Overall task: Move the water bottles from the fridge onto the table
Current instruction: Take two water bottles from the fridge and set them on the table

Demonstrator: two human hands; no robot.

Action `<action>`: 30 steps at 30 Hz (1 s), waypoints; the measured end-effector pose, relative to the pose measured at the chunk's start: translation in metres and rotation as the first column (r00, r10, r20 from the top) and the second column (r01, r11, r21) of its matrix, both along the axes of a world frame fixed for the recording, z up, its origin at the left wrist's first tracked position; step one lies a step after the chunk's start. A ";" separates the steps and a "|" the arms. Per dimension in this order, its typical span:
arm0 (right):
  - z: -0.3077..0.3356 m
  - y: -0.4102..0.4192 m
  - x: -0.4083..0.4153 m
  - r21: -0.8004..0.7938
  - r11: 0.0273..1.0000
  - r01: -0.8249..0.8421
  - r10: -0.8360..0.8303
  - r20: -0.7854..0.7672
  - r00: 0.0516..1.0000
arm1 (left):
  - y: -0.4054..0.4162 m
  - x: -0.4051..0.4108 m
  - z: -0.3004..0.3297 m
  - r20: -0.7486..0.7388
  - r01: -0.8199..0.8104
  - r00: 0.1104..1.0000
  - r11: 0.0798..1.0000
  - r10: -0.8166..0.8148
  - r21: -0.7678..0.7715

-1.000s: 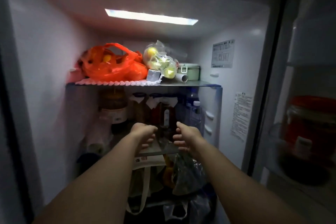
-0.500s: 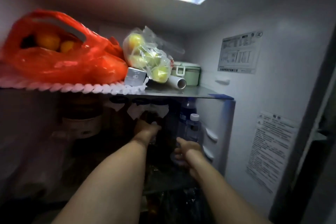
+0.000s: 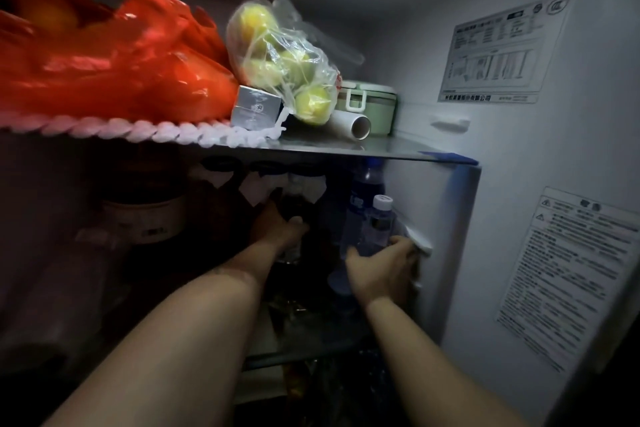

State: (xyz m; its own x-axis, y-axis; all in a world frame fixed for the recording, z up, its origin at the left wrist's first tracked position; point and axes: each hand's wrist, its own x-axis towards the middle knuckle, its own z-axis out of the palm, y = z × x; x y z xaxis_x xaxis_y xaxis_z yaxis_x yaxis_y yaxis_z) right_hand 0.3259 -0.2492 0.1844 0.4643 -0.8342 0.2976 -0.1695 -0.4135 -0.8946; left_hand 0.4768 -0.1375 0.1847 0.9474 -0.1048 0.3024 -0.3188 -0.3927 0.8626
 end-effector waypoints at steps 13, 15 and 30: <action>0.004 0.001 0.012 0.029 0.963 -0.268 0.267 0.020 0.963 | 0.076 -0.092 -0.030 -0.071 -0.005 0.997 0.979 -0.010 -0.203; -0.002 0.016 0.003 0.054 0.923 -0.382 0.378 0.068 0.923 | 0.085 -0.100 -0.034 -0.075 0.031 0.996 0.979 -0.047 -0.203; 0.016 0.099 -0.138 -0.037 0.666 -0.745 0.746 0.045 0.665 | 0.182 -0.251 0.000 -0.073 -0.100 0.994 0.969 0.086 -0.227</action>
State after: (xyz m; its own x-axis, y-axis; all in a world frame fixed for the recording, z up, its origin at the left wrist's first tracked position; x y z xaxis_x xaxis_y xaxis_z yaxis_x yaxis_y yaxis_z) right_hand 0.1882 -0.1501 0.2005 0.9130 -0.2120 0.3485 0.2466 -0.3938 -0.8855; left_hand 0.2258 0.0444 0.1848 0.9674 0.0500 0.2481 -0.2330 -0.2070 0.9502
